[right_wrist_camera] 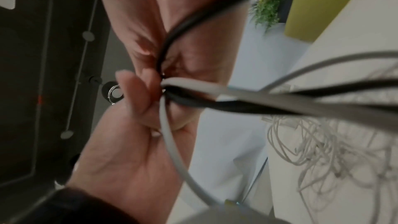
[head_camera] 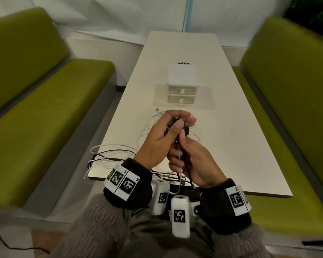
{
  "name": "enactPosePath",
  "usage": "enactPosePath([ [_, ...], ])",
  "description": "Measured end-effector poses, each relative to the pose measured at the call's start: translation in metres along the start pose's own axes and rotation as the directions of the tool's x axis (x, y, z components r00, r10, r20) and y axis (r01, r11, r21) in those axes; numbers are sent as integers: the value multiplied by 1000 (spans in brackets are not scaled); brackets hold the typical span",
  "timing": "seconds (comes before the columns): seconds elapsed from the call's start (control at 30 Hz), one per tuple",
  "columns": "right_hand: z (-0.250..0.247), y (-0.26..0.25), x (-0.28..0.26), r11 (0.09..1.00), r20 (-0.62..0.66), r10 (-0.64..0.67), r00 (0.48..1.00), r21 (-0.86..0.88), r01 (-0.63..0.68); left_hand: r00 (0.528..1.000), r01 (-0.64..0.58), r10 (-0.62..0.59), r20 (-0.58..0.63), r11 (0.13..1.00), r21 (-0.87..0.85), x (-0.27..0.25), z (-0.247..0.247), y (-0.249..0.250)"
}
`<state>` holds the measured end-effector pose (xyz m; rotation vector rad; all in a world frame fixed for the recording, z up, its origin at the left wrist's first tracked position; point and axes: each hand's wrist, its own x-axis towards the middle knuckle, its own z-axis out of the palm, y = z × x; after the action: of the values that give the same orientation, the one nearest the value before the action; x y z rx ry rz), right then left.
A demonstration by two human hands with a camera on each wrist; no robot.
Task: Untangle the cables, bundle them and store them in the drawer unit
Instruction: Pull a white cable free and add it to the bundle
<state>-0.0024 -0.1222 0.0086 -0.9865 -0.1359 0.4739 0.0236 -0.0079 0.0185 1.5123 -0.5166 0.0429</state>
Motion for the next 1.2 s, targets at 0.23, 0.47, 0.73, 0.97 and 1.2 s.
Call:
enactPosePath([
  [0.23,-4,3,2,1000,25,23,999,-13,-23,999,4,-7,33,996,86,4,-2,4],
  [0.47,-5,-16,6,982,-358,-155,921,-161,103,988,88,-97,120,993,78,9,2,-6],
  [0.73,-10,-43,-8,911,-511,-363,779,-18,413,850,108,-319,420,884,454,-11,12,-34],
  [0.97,-43,-75,-45,804,-598,-517,613,-93,587,901,95,-404,156,536,839,-32,-68,-67],
  [1.2,-57,-75,-42,758,-614,-549,567,-80,647,889,364,-411,-199,376,852,-23,-172,-54],
])
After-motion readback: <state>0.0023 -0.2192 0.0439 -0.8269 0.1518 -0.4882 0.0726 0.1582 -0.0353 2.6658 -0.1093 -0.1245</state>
